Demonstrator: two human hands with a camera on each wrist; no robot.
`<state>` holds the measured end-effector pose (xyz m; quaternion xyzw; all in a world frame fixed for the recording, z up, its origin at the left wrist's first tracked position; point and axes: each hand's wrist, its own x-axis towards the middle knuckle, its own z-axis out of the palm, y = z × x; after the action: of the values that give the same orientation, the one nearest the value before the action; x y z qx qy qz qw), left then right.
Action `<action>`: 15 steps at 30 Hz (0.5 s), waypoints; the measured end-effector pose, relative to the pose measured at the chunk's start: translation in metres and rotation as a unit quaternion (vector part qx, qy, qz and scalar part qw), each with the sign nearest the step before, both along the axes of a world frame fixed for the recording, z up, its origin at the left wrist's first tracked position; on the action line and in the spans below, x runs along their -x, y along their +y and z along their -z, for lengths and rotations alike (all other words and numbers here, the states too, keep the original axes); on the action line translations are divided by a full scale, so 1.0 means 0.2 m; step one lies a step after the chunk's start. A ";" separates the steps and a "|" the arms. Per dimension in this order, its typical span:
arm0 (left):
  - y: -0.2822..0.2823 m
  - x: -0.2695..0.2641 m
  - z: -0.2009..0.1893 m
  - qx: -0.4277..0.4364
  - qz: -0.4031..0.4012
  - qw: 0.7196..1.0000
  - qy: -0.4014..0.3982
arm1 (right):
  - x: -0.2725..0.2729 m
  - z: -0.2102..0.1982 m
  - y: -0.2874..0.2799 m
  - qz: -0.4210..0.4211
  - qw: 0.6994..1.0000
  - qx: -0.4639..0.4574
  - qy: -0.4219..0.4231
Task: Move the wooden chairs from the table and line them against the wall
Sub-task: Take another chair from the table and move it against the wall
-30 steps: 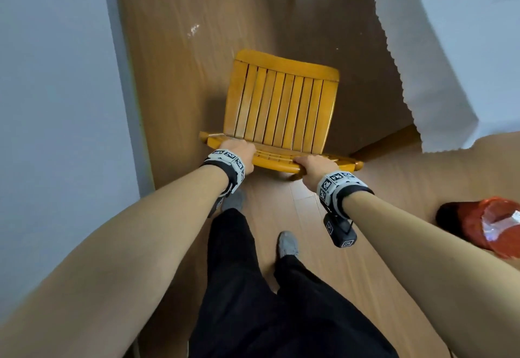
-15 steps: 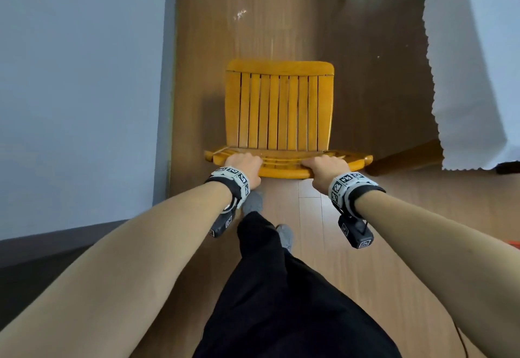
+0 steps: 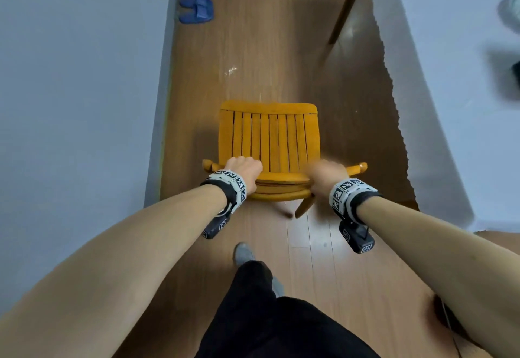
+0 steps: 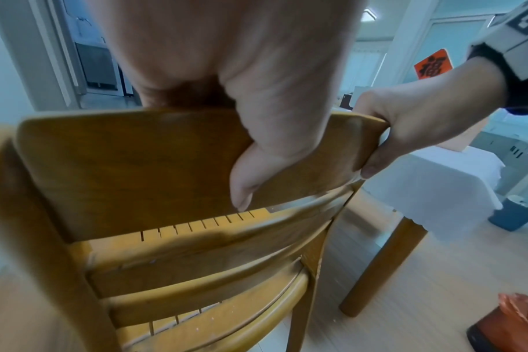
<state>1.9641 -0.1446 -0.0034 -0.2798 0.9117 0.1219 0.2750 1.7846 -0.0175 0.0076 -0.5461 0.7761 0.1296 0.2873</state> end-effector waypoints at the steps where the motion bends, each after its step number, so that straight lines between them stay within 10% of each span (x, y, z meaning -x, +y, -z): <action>1: -0.06 0.04 -0.02 0.002 0.000 1.000 0.010 | 0.04 -0.01 -0.06 0.007 1.000 0.005 0.007; 15: -0.85 0.57 -0.08 0.003 -0.040 0.999 -0.026 | 0.62 0.00 -0.90 -0.052 0.998 0.015 -0.011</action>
<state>1.8503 -0.3152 0.0124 -0.3202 0.8927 0.1230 0.2923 1.6601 -0.1966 0.0079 -0.5918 0.7452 0.1267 0.2799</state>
